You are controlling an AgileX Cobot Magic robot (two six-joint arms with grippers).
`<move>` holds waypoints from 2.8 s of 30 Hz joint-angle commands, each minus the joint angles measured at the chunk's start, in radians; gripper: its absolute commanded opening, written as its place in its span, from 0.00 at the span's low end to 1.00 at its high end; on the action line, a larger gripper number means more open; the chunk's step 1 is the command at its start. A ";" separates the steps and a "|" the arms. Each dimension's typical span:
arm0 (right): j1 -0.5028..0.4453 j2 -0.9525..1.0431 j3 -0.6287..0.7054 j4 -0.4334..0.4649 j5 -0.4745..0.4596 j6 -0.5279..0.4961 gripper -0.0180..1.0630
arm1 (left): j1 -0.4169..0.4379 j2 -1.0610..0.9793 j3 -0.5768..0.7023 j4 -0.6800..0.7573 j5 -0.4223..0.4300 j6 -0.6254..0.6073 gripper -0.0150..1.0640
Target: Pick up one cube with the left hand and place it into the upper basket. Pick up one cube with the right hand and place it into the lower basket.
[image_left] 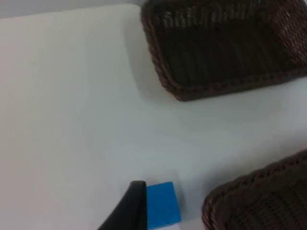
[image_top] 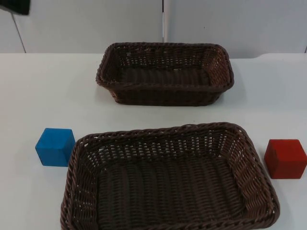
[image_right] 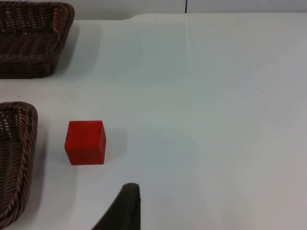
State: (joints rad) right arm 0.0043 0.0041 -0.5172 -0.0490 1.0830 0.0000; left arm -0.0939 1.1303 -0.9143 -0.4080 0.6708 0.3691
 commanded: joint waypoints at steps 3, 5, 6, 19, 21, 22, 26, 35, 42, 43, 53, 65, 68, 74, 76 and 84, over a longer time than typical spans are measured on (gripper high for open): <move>-0.004 -0.004 0.001 -0.002 -0.005 -0.008 0.99 | -0.063 0.061 -0.005 -0.005 -0.007 0.008 0.99; -0.004 -0.004 0.001 -0.002 -0.005 -0.008 0.99 | -0.083 0.093 -0.005 -0.003 -0.028 0.008 0.99; -0.004 -0.004 0.001 -0.002 -0.005 -0.008 0.99 | -0.087 0.110 -0.005 -0.004 -0.039 0.008 0.99; -0.004 -0.004 0.001 -0.002 -0.005 -0.008 0.99 | -0.090 0.279 -0.007 -0.024 -0.112 -0.010 0.99; -0.004 -0.004 0.001 -0.002 -0.005 -0.008 0.99 | -0.093 0.314 -0.007 -0.025 -0.129 -0.010 0.99; -0.004 -0.004 0.001 -0.002 -0.005 -0.008 0.99 | -0.093 0.329 -0.007 -0.025 -0.136 -0.010 0.99; -0.004 -0.004 0.001 -0.002 -0.005 -0.008 0.99 | -0.093 0.375 -0.007 -0.028 -0.186 -0.012 0.99; -0.004 -0.004 0.001 -0.002 -0.005 -0.008 0.99 | -0.093 0.462 -0.007 -0.021 -0.268 -0.037 0.99; -0.004 -0.004 0.001 -0.002 -0.005 -0.008 0.99 | -0.093 0.552 -0.007 -0.014 -0.344 -0.053 0.99; -0.004 -0.004 0.001 -0.002 -0.005 -0.008 0.99 | -0.093 0.552 -0.007 -0.014 -0.344 -0.053 0.99; -0.004 -0.004 0.001 -0.002 -0.005 -0.008 0.99 | -0.091 0.619 -0.005 0.126 -0.390 -0.189 0.99; -0.004 -0.004 0.001 -0.002 -0.005 -0.008 0.99 | -0.091 0.689 -0.001 0.216 -0.399 -0.275 0.99; -0.004 -0.004 0.001 -0.002 -0.005 -0.008 0.99 | -0.091 0.718 -0.001 0.216 -0.403 -0.282 0.99; -0.004 -0.004 0.001 -0.002 -0.005 -0.008 0.99 | -0.091 0.772 -0.001 0.216 -0.424 -0.288 0.99; -0.004 -0.004 0.001 -0.002 -0.005 -0.008 0.99 | -0.091 0.779 -0.001 0.218 -0.424 -0.288 0.99; -0.004 -0.004 0.001 -0.002 -0.005 -0.008 0.99 | -0.091 0.810 0.001 0.239 -0.423 -0.300 0.99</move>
State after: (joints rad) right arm 0.0043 0.0041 -0.5172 -0.0490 1.0830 0.0000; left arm -0.1820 1.9343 -0.9151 -0.1797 0.2410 0.0734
